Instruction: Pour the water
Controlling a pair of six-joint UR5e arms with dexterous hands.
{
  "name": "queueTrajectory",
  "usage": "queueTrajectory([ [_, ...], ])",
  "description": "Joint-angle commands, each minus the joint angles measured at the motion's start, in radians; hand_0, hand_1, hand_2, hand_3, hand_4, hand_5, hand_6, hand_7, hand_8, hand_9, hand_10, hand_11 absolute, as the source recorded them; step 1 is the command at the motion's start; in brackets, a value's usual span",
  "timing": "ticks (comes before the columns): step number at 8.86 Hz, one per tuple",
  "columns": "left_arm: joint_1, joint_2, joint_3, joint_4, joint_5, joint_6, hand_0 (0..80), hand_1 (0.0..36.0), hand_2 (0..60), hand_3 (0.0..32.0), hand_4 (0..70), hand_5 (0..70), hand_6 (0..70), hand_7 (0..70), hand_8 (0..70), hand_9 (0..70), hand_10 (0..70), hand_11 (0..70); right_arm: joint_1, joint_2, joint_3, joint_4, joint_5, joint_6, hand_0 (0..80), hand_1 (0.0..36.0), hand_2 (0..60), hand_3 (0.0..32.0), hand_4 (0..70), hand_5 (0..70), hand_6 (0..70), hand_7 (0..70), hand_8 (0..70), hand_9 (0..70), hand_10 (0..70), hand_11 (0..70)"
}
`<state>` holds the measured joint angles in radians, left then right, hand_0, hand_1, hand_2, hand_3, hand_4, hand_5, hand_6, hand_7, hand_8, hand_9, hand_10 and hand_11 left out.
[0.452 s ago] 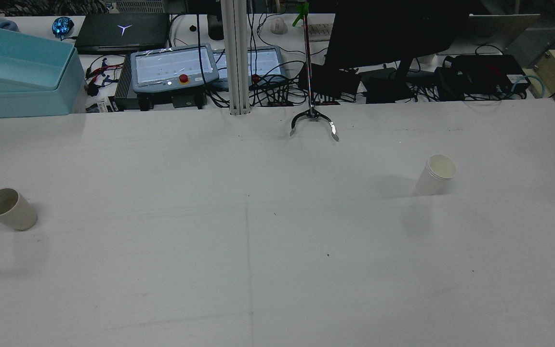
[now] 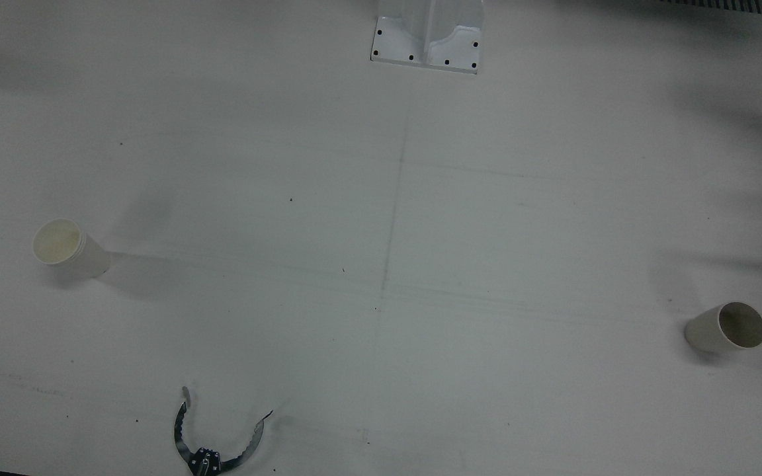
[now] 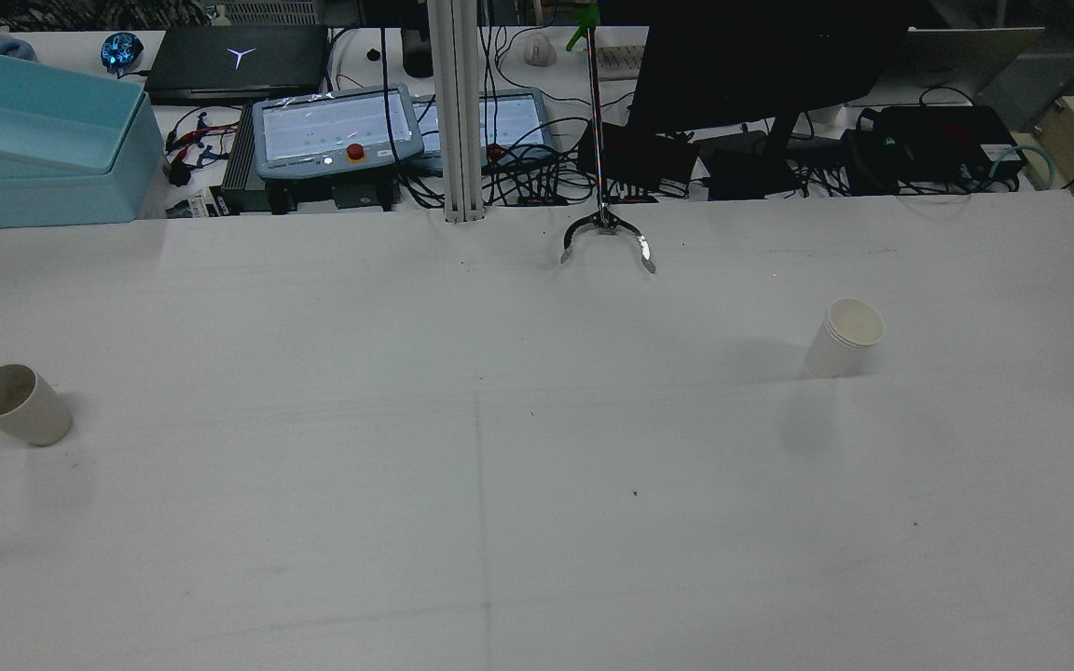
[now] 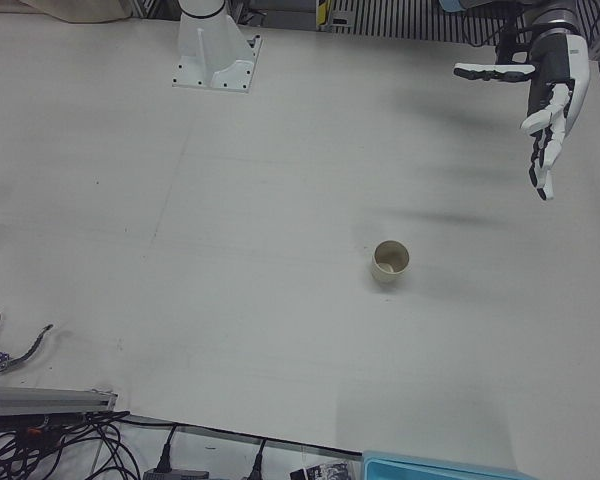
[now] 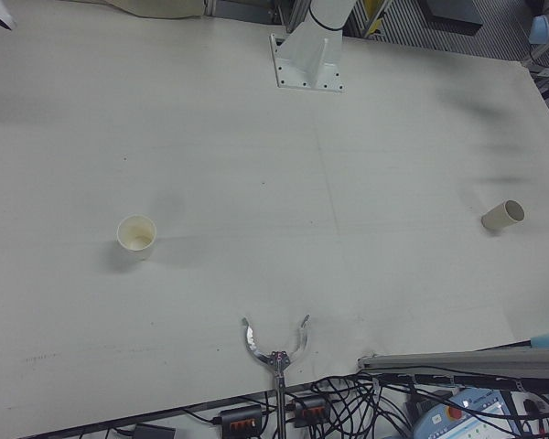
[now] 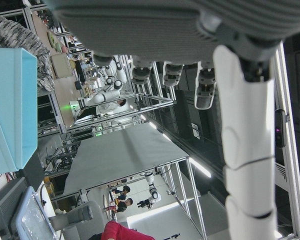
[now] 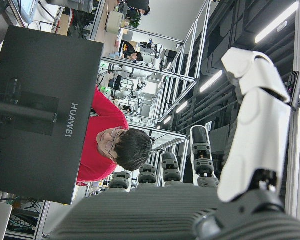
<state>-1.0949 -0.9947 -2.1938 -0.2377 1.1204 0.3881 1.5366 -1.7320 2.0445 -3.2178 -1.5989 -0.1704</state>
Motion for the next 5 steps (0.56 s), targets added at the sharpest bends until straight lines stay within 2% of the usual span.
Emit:
queueTrajectory([
  [1,0.004,-0.005,-0.001,0.005,-0.005,0.003,66.4,21.2,0.0,5.6,14.9,19.6,2.4,11.9,12.2,0.9,0.0,0.1,-0.019,-0.023,-0.004,0.000,0.001,-0.003,54.3,23.6,25.3,5.0,14.1,24.3,6.4,15.0,4.4,6.1,2.0,4.9],
  [2,0.004,-0.005,-0.001,-0.012,-0.005,0.035,64.1,20.8,0.0,7.2,13.4,18.5,2.2,11.7,12.1,0.9,0.0,0.0,-0.021,-0.021,0.000,0.000,0.001,0.000,53.5,22.9,24.5,5.8,11.9,23.3,5.6,13.8,4.1,5.7,2.0,5.0],
  [3,0.006,-0.005,0.009,-0.032,-0.005,0.057,63.2,20.7,0.0,10.2,10.4,17.6,1.9,11.7,12.0,0.9,0.0,0.0,-0.019,-0.018,-0.006,0.000,0.001,0.000,52.6,22.0,23.9,8.4,10.3,22.5,5.1,13.2,3.8,5.4,2.0,5.0],
  [4,0.012,-0.007,0.099,-0.137,-0.005,0.089,60.7,19.3,0.0,12.8,7.4,13.9,0.9,10.7,12.0,0.7,0.0,0.0,-0.019,-0.018,-0.004,-0.003,-0.001,-0.003,51.8,21.2,23.9,10.2,9.6,21.7,5.1,13.6,3.9,5.5,2.5,5.5],
  [5,0.013,-0.042,0.218,-0.225,-0.010,0.089,58.9,17.9,0.0,16.8,4.8,10.6,0.0,9.2,11.8,0.4,0.0,0.0,-0.024,0.000,-0.004,-0.010,-0.001,-0.009,51.8,20.8,23.5,12.0,10.2,22.6,5.3,14.5,4.4,6.0,2.5,5.5],
])
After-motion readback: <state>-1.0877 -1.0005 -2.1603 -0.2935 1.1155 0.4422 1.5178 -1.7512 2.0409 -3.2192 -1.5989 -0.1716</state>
